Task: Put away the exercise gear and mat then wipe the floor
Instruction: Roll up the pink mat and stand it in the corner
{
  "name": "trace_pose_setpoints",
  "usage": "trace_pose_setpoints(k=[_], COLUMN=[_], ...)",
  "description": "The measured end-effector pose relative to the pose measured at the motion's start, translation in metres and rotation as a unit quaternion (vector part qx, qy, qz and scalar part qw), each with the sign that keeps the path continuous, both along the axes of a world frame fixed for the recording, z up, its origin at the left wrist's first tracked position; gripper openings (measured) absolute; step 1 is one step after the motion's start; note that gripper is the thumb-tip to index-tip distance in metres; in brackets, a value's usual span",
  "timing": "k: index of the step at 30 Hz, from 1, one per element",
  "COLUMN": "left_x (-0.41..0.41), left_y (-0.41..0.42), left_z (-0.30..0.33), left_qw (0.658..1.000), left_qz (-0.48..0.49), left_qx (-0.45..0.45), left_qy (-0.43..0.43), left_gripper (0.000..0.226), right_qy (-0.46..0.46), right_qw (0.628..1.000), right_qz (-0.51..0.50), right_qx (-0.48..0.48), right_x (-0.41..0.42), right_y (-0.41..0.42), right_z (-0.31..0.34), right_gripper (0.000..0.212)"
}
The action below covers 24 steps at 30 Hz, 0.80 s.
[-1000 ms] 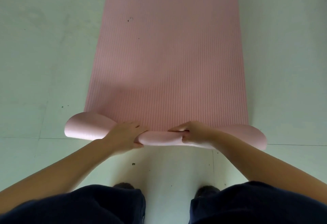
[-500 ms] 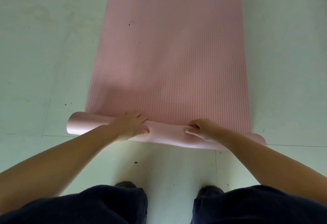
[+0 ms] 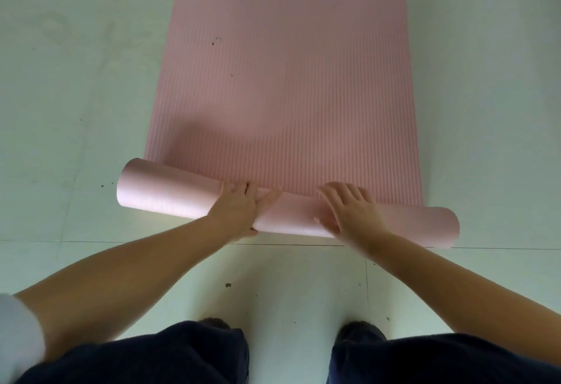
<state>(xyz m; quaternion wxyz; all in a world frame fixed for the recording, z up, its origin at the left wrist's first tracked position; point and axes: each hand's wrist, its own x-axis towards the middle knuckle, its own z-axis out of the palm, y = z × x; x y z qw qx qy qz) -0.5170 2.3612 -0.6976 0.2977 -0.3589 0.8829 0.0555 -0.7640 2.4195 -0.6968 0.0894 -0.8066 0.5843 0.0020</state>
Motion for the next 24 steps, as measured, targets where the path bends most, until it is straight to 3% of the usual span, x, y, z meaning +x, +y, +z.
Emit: trace_pose_setpoints(k=[3, 6, 9, 11, 16, 20, 22, 24], left_x=[-0.002, 0.005, 0.017, 0.018, 0.017, 0.017, 0.022, 0.030], left_y=[-0.012, -0.013, -0.003, 0.006, -0.005, -0.024, -0.031, -0.030], left_z=[0.003, 0.007, 0.012, 0.016, 0.021, 0.019, 0.017, 0.013], left_qw=[1.000, 0.997, 0.985, 0.986, 0.992, 0.980, 0.988, 0.997], left_qz=[0.019, -0.001, -0.024, -0.014, 0.080, 0.104, 0.081, 0.004], left_qx=[0.003, -0.050, -0.133, -0.125, 0.073, 0.150, 0.121, 0.004], left_qy=[0.019, 0.060, 0.110, 0.107, 0.071, 0.084, 0.055, 0.079], left_gripper=[0.091, 0.092, 0.102, 0.099, 0.082, 0.079, 0.082, 0.076], right_qy=[0.061, 0.075, 0.070, 0.062, -0.006, -0.001, 0.008, -0.002], right_qw=[0.997, 0.996, 0.997, 0.992, 0.962, 0.931, 0.913, 0.899], right_qz=[0.051, 0.035, 0.041, 0.077, 0.070, 0.056, 0.048, 0.028], right_qx=[0.022, 0.025, 0.011, 0.074, 0.262, 0.362, 0.405, 0.436], right_x=[0.001, -0.001, -0.007, -0.008, 0.004, 0.004, 0.002, -0.002], right_y=[0.021, 0.017, -0.001, -0.013, -0.038, -0.061, -0.076, -0.089], right_z=[-0.011, -0.015, -0.006, 0.004, 0.020, 0.014, 0.011, 0.008], right_gripper=[0.083, 0.100, 0.091, 0.077, 0.049, 0.049, 0.056, 0.066])
